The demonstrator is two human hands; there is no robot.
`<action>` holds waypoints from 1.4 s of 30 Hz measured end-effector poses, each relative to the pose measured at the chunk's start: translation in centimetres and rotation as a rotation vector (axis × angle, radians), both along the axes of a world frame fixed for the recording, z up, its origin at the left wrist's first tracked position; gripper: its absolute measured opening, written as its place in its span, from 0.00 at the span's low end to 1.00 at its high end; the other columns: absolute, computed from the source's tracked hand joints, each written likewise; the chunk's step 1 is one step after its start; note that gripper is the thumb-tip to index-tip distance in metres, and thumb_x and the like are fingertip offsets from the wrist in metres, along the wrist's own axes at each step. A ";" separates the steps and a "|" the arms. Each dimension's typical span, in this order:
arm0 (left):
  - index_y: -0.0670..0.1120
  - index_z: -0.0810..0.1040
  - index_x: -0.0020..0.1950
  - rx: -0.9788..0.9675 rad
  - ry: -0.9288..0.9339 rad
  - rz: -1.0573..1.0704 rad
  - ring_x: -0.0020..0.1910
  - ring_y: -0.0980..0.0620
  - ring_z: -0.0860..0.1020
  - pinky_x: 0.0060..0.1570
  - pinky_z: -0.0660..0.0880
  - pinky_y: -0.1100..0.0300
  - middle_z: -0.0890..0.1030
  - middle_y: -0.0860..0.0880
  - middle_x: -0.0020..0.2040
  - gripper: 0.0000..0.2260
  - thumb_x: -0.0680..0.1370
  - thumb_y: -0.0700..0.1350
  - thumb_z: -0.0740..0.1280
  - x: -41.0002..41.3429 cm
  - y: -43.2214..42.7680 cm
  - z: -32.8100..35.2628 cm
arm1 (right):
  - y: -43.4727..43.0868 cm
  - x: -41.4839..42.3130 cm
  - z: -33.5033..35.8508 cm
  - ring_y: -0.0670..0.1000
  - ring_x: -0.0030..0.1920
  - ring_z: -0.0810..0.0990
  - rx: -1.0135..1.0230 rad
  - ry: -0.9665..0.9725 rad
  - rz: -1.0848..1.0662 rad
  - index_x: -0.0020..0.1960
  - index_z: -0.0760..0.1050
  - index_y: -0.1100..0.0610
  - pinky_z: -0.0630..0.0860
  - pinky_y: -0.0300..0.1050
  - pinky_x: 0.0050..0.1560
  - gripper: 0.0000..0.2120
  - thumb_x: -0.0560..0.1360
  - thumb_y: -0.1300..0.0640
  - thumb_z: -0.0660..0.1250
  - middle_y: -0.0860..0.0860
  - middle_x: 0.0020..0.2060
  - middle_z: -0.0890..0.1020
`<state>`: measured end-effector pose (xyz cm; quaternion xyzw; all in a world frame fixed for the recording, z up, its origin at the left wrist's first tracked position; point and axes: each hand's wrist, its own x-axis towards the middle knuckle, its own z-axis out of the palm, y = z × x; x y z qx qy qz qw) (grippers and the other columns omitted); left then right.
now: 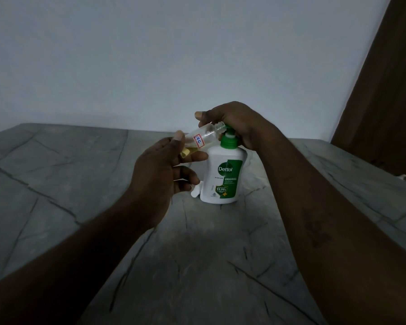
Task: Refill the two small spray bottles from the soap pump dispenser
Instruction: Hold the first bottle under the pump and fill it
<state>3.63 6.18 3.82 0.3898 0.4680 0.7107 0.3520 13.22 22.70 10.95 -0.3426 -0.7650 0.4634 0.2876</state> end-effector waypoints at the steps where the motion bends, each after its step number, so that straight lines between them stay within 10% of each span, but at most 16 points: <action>1: 0.43 0.78 0.63 0.001 -0.004 -0.004 0.29 0.48 0.75 0.28 0.73 0.59 0.86 0.42 0.51 0.18 0.83 0.54 0.60 0.0 0.0 0.0 | 0.0 0.0 0.2 0.52 0.41 0.80 0.038 -0.012 -0.013 0.46 0.87 0.59 0.75 0.47 0.44 0.13 0.72 0.49 0.77 0.53 0.48 0.87; 10: 0.45 0.78 0.63 0.032 0.004 -0.074 0.31 0.49 0.76 0.30 0.73 0.59 0.86 0.44 0.55 0.15 0.82 0.51 0.61 0.0 -0.3 0.1 | -0.5 0.4 1.1 0.47 0.31 0.77 0.113 -0.002 -0.037 0.43 0.86 0.56 0.74 0.45 0.42 0.14 0.73 0.44 0.75 0.46 0.33 0.83; 17: 0.44 0.78 0.63 0.007 0.003 -0.033 0.30 0.49 0.76 0.29 0.73 0.59 0.86 0.44 0.53 0.15 0.83 0.51 0.60 -0.2 -0.4 0.1 | -0.1 0.2 0.2 0.54 0.42 0.83 0.020 -0.054 -0.033 0.49 0.87 0.60 0.80 0.52 0.51 0.17 0.70 0.46 0.78 0.55 0.48 0.87; 27: 0.44 0.78 0.65 0.012 -0.004 -0.067 0.31 0.50 0.76 0.29 0.73 0.59 0.84 0.42 0.58 0.15 0.79 0.46 0.64 -0.3 -0.2 0.1 | -0.4 0.4 1.0 0.51 0.38 0.77 0.225 -0.005 -0.079 0.38 0.80 0.55 0.75 0.46 0.42 0.19 0.74 0.40 0.74 0.51 0.38 0.81; 42: 0.44 0.77 0.65 -0.017 0.016 -0.035 0.31 0.50 0.77 0.30 0.73 0.59 0.86 0.44 0.55 0.13 0.83 0.43 0.61 -0.5 -0.3 0.1 | -0.5 0.1 0.3 0.59 0.53 0.84 0.035 -0.062 -0.073 0.47 0.83 0.55 0.80 0.57 0.61 0.15 0.71 0.44 0.78 0.54 0.52 0.86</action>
